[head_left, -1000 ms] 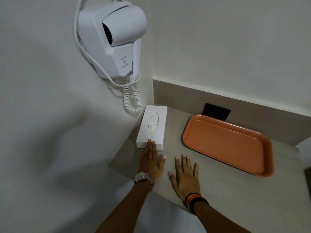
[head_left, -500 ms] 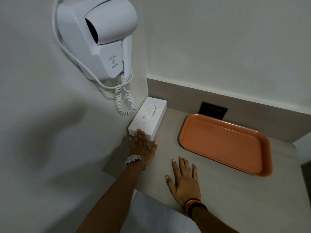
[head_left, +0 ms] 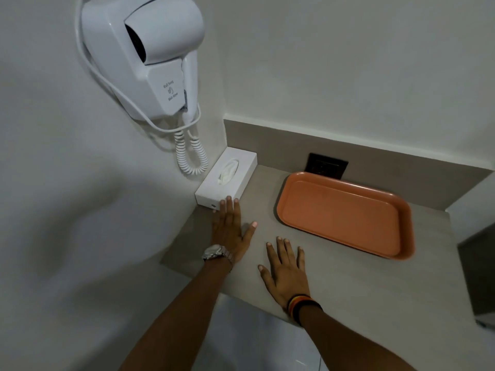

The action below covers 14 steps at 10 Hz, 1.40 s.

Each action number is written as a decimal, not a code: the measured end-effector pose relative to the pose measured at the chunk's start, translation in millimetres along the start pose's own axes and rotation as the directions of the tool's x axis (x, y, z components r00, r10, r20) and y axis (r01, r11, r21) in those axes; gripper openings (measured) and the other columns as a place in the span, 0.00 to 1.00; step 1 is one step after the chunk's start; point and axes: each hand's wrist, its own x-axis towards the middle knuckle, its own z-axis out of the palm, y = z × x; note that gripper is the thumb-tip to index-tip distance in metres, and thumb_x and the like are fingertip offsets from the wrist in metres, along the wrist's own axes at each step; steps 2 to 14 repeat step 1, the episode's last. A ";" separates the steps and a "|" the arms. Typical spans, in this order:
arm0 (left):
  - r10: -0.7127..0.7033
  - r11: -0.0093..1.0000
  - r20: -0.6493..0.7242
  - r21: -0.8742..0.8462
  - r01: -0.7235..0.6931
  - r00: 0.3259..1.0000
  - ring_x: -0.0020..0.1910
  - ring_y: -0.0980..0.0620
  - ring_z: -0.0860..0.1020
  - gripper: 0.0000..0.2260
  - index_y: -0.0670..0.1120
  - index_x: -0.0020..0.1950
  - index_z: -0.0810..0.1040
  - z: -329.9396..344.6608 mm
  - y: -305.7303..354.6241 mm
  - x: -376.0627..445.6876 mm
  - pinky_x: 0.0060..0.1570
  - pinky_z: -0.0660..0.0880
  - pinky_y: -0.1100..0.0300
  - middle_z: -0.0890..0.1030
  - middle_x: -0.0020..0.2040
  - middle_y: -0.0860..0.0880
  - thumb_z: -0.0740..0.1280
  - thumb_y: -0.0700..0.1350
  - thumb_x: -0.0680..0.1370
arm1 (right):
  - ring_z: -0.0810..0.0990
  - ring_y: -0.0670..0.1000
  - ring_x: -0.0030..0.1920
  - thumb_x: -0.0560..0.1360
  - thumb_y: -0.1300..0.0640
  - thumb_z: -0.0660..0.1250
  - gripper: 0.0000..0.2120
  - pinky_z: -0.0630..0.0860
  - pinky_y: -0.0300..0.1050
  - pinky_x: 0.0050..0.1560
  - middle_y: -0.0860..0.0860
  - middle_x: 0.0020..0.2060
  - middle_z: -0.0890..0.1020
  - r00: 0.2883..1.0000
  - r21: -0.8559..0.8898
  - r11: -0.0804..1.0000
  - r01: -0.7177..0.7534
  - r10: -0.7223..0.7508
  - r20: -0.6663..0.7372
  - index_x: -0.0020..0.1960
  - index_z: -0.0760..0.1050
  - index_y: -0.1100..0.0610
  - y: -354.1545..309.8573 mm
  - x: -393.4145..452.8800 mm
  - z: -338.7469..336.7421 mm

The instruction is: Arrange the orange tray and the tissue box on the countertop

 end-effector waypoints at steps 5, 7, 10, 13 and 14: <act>0.081 0.997 -0.079 0.018 -0.080 0.994 0.81 0.46 0.37 0.38 0.47 0.82 0.42 -4.4 27.2 -10.3 0.76 0.31 0.47 0.40 0.83 0.46 0.44 0.67 0.79 | 0.40 0.52 0.80 0.81 0.40 0.48 0.31 0.34 0.63 0.75 0.53 0.81 0.47 1.000 0.084 0.996 0.020 -0.021 0.011 0.81 0.47 0.48 1.8 -14.0 -9.5; 0.081 0.997 -0.079 0.018 -0.080 0.994 0.81 0.46 0.37 0.38 0.47 0.82 0.42 -4.4 27.2 -10.3 0.76 0.31 0.47 0.40 0.83 0.46 0.44 0.67 0.79 | 0.40 0.52 0.80 0.81 0.40 0.48 0.31 0.34 0.63 0.75 0.53 0.81 0.47 1.000 0.084 0.996 0.020 -0.021 0.011 0.81 0.47 0.48 1.8 -14.0 -9.5; 0.081 0.997 -0.079 0.018 -0.080 0.994 0.81 0.46 0.37 0.38 0.47 0.82 0.42 -4.4 27.2 -10.3 0.76 0.31 0.47 0.40 0.83 0.46 0.44 0.67 0.79 | 0.40 0.52 0.80 0.81 0.40 0.48 0.31 0.34 0.63 0.75 0.53 0.81 0.47 1.000 0.084 0.996 0.020 -0.021 0.011 0.81 0.47 0.48 1.8 -14.0 -9.5; 0.081 0.997 -0.079 0.018 -0.080 0.994 0.81 0.46 0.37 0.38 0.47 0.82 0.42 -4.4 27.2 -10.3 0.76 0.31 0.47 0.40 0.83 0.46 0.44 0.67 0.79 | 0.40 0.52 0.80 0.81 0.40 0.48 0.31 0.34 0.63 0.75 0.53 0.81 0.47 1.000 0.084 0.996 0.020 -0.021 0.011 0.81 0.47 0.48 1.8 -14.0 -9.5; 0.081 0.997 -0.079 0.018 -0.080 0.994 0.81 0.46 0.37 0.38 0.47 0.82 0.42 -4.4 27.2 -10.3 0.76 0.31 0.47 0.40 0.83 0.46 0.44 0.67 0.79 | 0.40 0.52 0.80 0.81 0.40 0.48 0.31 0.34 0.63 0.75 0.53 0.81 0.47 1.000 0.084 0.996 0.020 -0.021 0.011 0.81 0.47 0.48 1.8 -14.0 -9.5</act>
